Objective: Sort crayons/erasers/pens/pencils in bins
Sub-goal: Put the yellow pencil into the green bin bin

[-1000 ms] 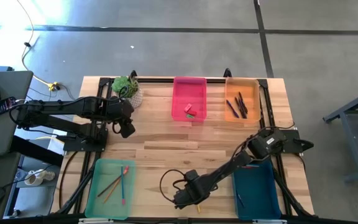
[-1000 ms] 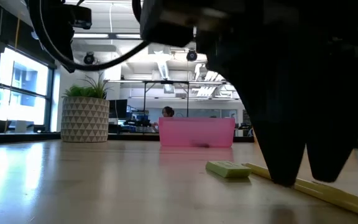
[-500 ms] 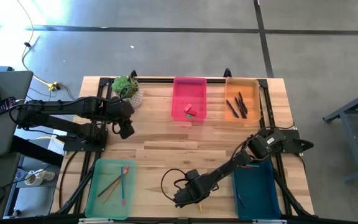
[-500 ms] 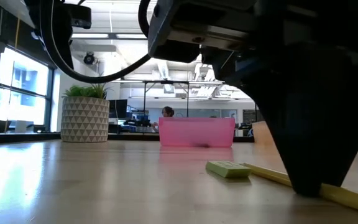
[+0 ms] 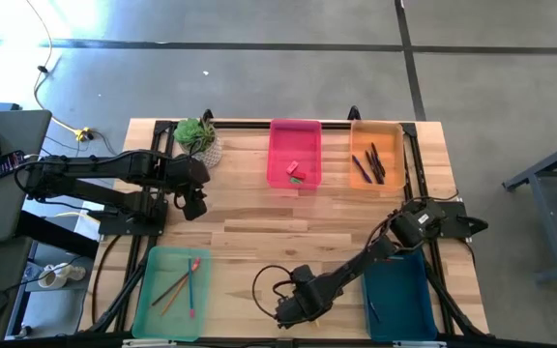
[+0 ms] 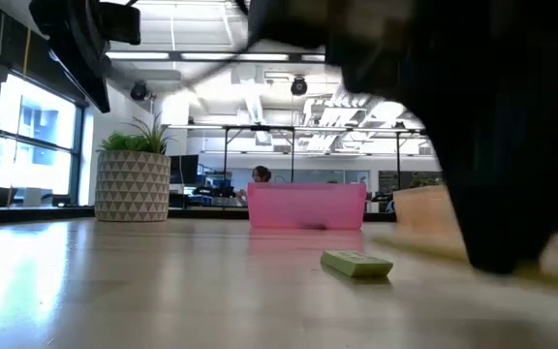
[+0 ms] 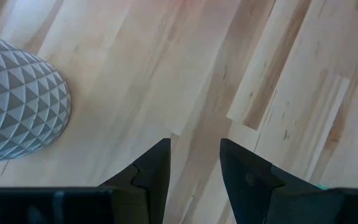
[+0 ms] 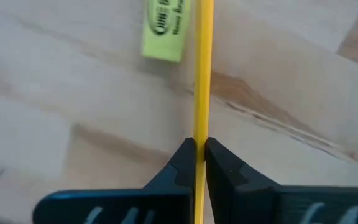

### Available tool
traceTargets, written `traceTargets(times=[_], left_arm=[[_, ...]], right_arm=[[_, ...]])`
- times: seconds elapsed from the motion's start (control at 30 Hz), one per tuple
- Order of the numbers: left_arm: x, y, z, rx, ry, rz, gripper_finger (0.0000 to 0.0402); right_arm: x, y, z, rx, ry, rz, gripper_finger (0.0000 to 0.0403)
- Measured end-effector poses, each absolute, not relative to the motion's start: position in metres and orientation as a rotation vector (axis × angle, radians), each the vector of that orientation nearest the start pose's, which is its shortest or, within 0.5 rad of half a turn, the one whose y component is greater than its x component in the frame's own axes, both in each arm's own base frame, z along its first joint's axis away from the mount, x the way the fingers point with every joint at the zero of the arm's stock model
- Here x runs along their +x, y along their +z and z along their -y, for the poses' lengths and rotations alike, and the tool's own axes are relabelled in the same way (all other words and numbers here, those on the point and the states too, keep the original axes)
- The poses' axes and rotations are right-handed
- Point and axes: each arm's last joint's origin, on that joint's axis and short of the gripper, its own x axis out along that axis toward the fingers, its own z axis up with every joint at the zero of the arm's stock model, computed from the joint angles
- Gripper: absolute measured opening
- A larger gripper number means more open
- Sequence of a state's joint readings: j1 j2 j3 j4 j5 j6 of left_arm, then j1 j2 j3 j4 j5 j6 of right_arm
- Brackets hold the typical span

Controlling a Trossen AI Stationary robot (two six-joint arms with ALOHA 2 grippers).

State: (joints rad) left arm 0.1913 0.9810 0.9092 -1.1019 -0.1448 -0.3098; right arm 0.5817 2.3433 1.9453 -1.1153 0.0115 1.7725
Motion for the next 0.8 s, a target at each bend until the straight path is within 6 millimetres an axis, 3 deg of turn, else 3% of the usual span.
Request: traceTargets(times=[0.23, 0.5, 0.8], left_arm=[[0.156, 0.276, -0.034, -0.339, 0.496, -1.115, 0.014], [0.158, 0.277, -0.033, -0.376, 0.463, -1.097, 0.0187], [0.182, 0.29, -0.022, -0.381, 0.195, -0.865, 0.0187]], right_arm=[[0.377, 0.181, -0.256, 0.943, -0.831, -1.247, 0.0002], [0.37, 0.221, -0.251, 0.92, -0.765, -1.065, 0.0001], [0.364, 0.256, -0.24, 0.815, -0.7, -0.907, 0.0001]])
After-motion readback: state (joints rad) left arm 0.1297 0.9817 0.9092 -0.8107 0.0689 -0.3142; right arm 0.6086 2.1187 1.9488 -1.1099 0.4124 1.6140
